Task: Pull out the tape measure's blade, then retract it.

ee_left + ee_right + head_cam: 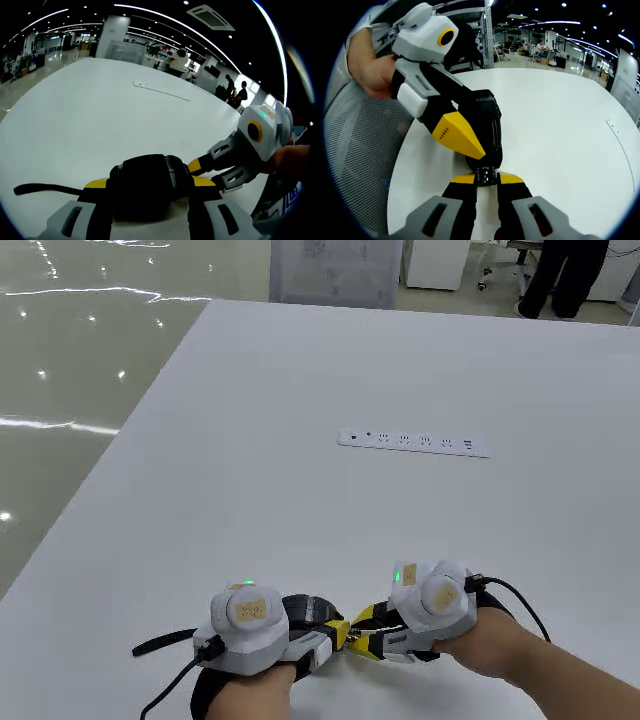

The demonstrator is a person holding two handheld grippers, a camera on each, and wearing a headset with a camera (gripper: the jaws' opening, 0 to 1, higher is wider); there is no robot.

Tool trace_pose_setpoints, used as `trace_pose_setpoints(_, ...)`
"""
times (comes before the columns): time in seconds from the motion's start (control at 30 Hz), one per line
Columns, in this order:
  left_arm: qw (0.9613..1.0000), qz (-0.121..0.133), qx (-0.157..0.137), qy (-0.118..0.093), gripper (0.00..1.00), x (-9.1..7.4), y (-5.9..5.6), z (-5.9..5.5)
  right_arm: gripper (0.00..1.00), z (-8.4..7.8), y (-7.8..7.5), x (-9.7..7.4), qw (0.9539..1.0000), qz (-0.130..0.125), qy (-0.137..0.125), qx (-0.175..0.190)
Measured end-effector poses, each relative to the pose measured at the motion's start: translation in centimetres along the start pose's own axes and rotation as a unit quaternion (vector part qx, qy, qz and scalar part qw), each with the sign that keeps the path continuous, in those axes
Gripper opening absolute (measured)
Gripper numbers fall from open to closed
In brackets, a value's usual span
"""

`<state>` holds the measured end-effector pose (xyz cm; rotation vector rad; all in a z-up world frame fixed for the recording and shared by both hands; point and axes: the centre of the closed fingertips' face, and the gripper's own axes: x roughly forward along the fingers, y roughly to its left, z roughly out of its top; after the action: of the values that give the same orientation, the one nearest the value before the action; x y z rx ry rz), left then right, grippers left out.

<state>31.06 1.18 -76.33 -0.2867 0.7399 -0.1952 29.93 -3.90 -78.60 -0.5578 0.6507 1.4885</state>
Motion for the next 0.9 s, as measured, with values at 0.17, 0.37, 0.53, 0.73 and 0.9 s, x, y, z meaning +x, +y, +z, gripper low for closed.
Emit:
trace_pose_setpoints(0.17,1.0,0.0,0.002,0.0,0.58,0.01,-0.01,-0.01,0.11,0.13,0.07,0.16,1.0,0.002,0.001,-0.002)
trace_pose_setpoints(0.37,1.0,-0.001,0.009,0.001,0.58,0.03,-0.1,-0.05,0.11,0.0,0.18,0.25,0.9999,0.003,0.003,0.009)
trace_pose_setpoints(0.53,0.9999,-0.002,0.017,0.004,0.59,0.05,-0.16,-0.1,0.12,-0.1,0.27,0.32,0.9999,0.001,0.005,0.012)
trace_pose_setpoints(0.73,0.9997,-0.003,0.024,0.007,0.59,0.08,-0.22,-0.14,0.12,-0.13,0.38,0.38,0.9999,0.0,0.006,0.016)
trace_pose_setpoints(0.9,0.9997,-0.007,0.023,0.001,0.6,0.01,-0.23,-0.09,0.14,-0.14,0.28,0.3,0.9998,-0.008,0.009,0.017)
